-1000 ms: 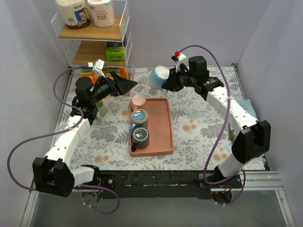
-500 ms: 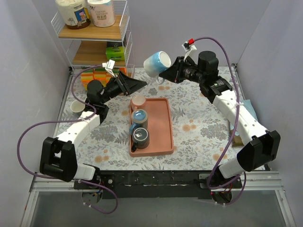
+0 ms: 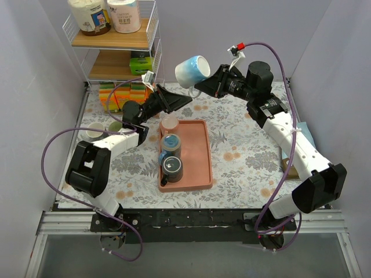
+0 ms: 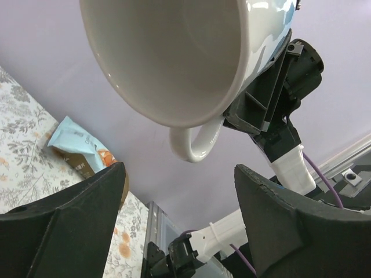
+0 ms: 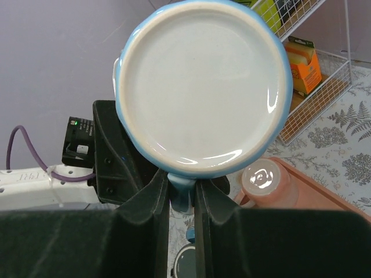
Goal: Turn the mug right side up
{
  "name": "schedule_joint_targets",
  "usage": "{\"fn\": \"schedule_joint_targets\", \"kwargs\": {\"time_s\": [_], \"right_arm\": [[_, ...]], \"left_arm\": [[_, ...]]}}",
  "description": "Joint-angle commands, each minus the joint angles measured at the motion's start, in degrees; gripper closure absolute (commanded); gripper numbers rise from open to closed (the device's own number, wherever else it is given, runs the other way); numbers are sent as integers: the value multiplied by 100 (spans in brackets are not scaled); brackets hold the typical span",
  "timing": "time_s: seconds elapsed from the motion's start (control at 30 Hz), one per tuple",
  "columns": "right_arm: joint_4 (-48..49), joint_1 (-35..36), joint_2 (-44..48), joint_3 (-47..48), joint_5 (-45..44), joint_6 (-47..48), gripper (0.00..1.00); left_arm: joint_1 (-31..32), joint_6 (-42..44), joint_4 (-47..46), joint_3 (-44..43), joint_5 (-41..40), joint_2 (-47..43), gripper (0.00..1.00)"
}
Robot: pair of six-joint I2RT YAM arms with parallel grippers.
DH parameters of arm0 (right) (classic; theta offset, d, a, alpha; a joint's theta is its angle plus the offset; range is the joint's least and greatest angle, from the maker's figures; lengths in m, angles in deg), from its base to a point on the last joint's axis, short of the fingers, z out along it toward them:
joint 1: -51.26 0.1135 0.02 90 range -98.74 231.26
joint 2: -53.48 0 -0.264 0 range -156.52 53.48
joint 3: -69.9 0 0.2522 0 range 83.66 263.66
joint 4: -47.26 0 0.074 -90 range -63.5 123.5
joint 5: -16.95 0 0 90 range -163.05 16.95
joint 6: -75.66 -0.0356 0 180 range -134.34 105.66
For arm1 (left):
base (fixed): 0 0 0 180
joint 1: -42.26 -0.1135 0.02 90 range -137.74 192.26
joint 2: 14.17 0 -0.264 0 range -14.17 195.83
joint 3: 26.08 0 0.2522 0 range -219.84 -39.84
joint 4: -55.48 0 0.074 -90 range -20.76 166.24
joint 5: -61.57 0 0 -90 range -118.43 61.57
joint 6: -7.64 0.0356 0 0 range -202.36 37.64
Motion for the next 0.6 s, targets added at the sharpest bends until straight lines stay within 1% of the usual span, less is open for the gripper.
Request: {"fn": "schedule_joint_targets", "kwargs": {"time_s": [0.0,0.07,0.2,0.37,0.43,0.5,0.57], "right_arm": [[917,-23,355,101,89,-83,99],[918,-23,346,92,115,-92,99],[944,-23,363,40,194,-144,99],[1075,-23,416,-127,247,-223,99],[1181,-23,408,-215,256,-285,99],[1251,-23,416,-277,282,-329,99],[1392,-23,434,-400,291,-390,99]], "left_arm": [[100,-1289,-1124,-292,-174,225,26],[127,-1368,-1177,-415,-227,314,27],[162,-1307,-914,-547,-429,384,33],[188,-1552,-1150,-670,-552,613,38],[215,-1702,-1300,-688,-587,683,43],[250,-1807,-1457,-705,-631,780,46],[268,-1922,-1528,-705,-658,832,52]]}}
